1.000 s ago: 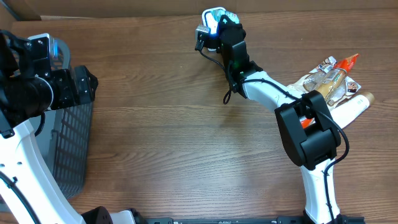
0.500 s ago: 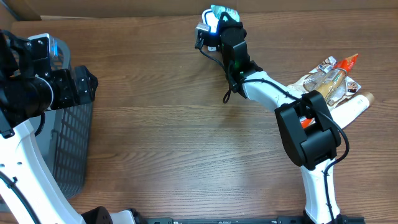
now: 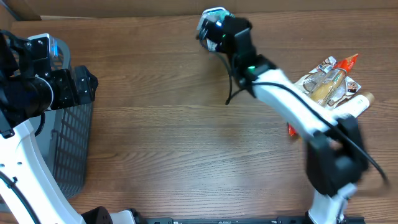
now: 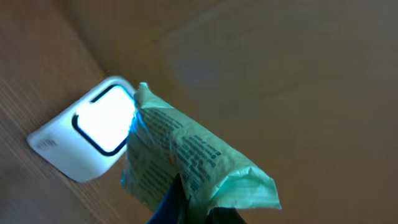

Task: Scan the item barcode
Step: 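Carry the teal packet right onto the pile and release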

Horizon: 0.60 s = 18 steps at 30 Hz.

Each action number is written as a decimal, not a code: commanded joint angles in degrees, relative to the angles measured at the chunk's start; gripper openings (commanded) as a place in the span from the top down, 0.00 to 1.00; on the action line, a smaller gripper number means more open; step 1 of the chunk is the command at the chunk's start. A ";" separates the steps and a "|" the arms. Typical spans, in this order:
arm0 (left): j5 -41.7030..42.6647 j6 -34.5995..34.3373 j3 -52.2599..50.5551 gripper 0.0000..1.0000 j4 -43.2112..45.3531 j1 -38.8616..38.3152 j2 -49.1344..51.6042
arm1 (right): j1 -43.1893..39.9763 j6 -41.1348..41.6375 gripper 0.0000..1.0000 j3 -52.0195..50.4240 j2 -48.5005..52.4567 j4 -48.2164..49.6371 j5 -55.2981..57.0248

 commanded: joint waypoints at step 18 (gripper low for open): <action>0.28 1.49 0.13 0.00 0.20 0.00 0.20 | -41.03 76.15 0.96 0.90 -42.40 -65.11 -28.11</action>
